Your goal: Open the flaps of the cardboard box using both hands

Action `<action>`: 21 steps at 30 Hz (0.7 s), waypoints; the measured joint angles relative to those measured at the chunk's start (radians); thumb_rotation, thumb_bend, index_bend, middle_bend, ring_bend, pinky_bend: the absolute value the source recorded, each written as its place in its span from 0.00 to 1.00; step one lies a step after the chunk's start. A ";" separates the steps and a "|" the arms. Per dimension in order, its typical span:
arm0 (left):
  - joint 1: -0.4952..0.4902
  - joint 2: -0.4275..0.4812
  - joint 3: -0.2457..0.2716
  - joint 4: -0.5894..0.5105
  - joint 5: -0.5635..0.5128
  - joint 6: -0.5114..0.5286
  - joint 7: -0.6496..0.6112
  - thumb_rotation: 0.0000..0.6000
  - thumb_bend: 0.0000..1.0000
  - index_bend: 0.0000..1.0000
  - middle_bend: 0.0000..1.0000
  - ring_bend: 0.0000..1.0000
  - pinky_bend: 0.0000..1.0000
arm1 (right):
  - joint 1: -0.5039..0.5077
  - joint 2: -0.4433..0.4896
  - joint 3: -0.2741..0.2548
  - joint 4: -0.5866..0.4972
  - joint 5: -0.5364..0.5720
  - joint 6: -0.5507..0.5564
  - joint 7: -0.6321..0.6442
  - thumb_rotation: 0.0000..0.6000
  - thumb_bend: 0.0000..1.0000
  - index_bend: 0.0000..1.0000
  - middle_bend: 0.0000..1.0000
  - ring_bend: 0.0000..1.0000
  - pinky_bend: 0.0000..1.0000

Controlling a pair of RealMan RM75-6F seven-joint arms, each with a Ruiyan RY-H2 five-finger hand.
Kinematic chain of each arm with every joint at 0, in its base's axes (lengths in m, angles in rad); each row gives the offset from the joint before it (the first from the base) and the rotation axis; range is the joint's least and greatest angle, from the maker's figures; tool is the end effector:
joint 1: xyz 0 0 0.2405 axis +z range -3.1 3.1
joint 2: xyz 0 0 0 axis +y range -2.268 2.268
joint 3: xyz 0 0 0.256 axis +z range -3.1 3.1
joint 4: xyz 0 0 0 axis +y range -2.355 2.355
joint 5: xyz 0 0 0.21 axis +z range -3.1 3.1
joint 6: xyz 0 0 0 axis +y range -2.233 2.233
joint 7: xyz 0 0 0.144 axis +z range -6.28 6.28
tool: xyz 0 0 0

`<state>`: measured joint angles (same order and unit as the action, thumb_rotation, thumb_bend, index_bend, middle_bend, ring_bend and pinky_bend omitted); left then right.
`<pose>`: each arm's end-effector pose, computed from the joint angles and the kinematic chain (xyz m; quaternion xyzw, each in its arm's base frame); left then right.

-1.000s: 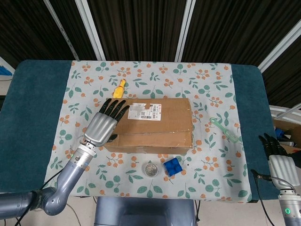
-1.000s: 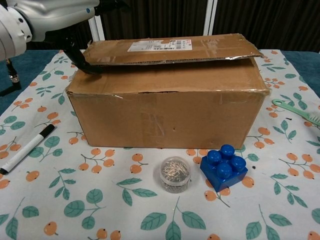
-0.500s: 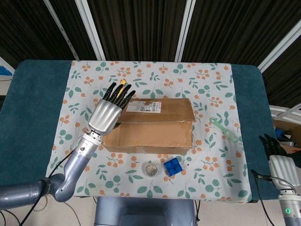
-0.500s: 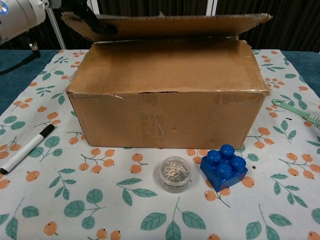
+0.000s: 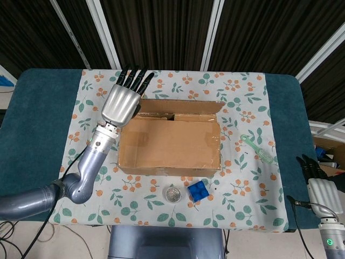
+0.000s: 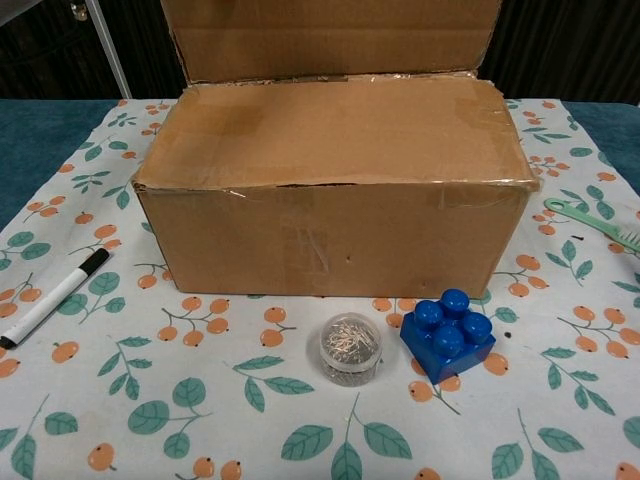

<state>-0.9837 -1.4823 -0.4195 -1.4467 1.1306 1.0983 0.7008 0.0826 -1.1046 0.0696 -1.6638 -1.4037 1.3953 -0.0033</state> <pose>-0.0210 0.4188 0.0754 -0.6987 -0.1156 -0.4536 0.5410 -0.3177 -0.1827 0.1544 0.5715 -0.4410 0.3635 0.5889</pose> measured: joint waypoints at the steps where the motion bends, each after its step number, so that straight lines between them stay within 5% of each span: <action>1: -0.015 -0.007 -0.002 0.034 0.000 -0.009 0.002 1.00 0.25 0.00 0.00 0.00 0.00 | 0.000 0.000 0.000 -0.001 0.003 -0.001 0.000 1.00 0.13 0.00 0.00 0.00 0.19; 21: -0.213 -0.206 -0.022 0.527 -0.133 -0.182 -0.031 1.00 0.25 0.00 0.00 0.00 0.00 | 0.001 0.011 0.000 -0.018 0.025 -0.020 0.004 1.00 0.13 0.00 0.00 0.00 0.19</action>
<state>-1.1966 -1.6879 -0.4413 -0.9202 0.9979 0.9162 0.6696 0.0833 -1.0935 0.0700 -1.6813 -1.3791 1.3752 0.0008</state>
